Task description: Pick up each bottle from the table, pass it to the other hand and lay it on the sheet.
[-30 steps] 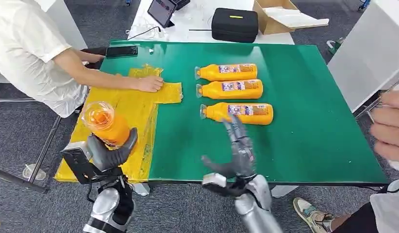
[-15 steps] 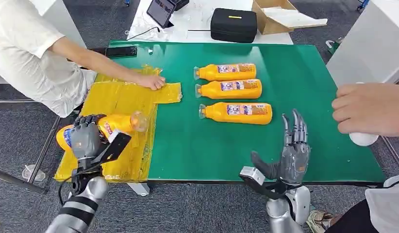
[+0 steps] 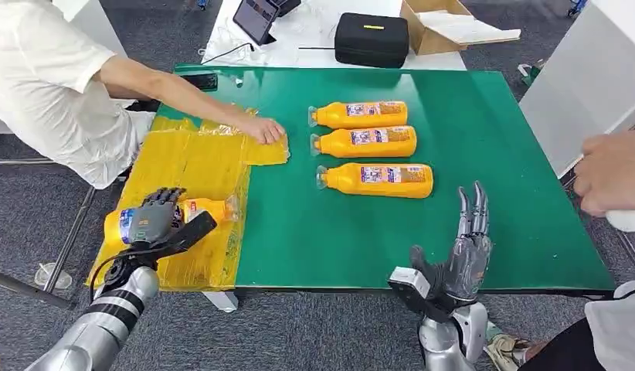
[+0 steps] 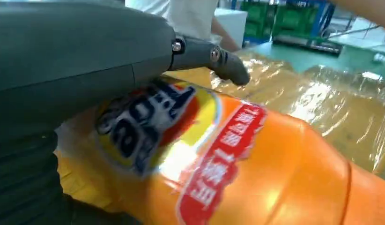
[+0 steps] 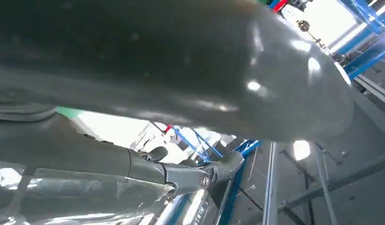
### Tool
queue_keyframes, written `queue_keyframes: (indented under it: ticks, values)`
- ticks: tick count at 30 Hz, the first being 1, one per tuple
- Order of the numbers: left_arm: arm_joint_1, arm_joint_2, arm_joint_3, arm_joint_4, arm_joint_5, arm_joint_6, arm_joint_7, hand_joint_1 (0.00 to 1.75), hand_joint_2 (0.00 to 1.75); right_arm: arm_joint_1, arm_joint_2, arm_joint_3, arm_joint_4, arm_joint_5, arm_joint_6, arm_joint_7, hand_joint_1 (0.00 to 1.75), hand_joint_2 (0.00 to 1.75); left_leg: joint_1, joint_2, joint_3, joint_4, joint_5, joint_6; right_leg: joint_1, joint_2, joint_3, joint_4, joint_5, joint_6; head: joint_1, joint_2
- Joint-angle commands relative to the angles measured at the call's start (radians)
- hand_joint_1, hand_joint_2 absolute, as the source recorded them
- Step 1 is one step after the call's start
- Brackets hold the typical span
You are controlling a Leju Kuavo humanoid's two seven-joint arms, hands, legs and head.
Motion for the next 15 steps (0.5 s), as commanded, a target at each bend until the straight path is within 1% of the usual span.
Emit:
queue_keyframes:
  ticks: [1,2,4,5,9,10,14,15]
  values:
    - [-0.036,0.013,-0.038,0.115,0.005,-0.017,-0.001,0.0,1.75,-0.021,-0.029,0.03,0.065,-0.007,0.002,-0.001,0.0,0.0,0.001,0.002,0.006,-0.001,-0.002,0.001,0.001,0.001,0.006,-0.001,-0.001,-0.002,0.0,0.0]
    - [-0.036,0.01,-0.035,0.113,0.023,-0.088,-0.004,0.0,1.75,-0.022,-0.037,0.042,0.078,-0.025,0.002,-0.001,0.0,0.0,0.0,0.002,0.005,-0.001,-0.001,0.001,0.001,0.001,0.005,-0.001,-0.001,-0.002,0.0,0.0]
    - [-0.044,0.014,-0.033,0.115,0.043,-0.184,-0.005,0.0,1.75,-0.028,-0.046,0.063,0.098,-0.048,0.002,-0.001,0.0,0.0,0.0,0.001,0.004,-0.001,-0.001,0.001,0.001,0.001,0.004,-0.001,0.0,-0.001,0.0,0.0]
    - [-0.046,0.016,-0.019,0.113,0.067,-0.224,-0.015,0.0,1.75,-0.031,-0.049,0.07,0.101,-0.055,0.002,-0.001,0.0,0.0,0.0,0.002,0.006,-0.001,-0.001,0.001,0.001,0.001,0.006,-0.001,-0.001,-0.002,0.0,0.0]
    - [-0.048,0.025,-0.033,0.071,0.082,-0.269,-0.057,0.0,1.75,-0.042,-0.055,0.08,0.12,-0.067,0.002,-0.001,0.0,0.0,0.0,0.003,0.008,-0.001,-0.001,0.001,0.001,0.003,0.008,-0.002,0.0,-0.002,0.0,0.0]
    - [-0.049,0.026,-0.042,0.062,0.08,-0.279,-0.063,0.0,1.75,-0.042,-0.056,0.082,0.121,-0.07,0.002,-0.001,0.0,0.0,0.0,0.001,0.006,-0.001,0.0,0.001,0.0,0.001,0.007,-0.001,0.0,-0.001,0.0,0.0]
    - [-0.045,0.039,-0.064,0.032,0.078,-0.299,-0.089,0.0,1.75,-0.043,-0.061,0.085,0.128,-0.074,0.002,-0.001,0.0,0.0,0.0,-0.002,0.009,-0.001,0.0,0.001,0.001,0.0,0.01,-0.002,0.0,-0.002,0.0,0.0]
    - [-0.042,0.041,-0.069,0.016,0.084,-0.306,-0.096,0.0,1.75,-0.043,-0.063,0.086,0.133,-0.077,0.002,-0.001,0.0,1.75,0.0,-0.003,0.008,-0.001,0.0,0.001,0.0,0.0,0.01,-0.001,0.0,-0.002,0.0,0.0]
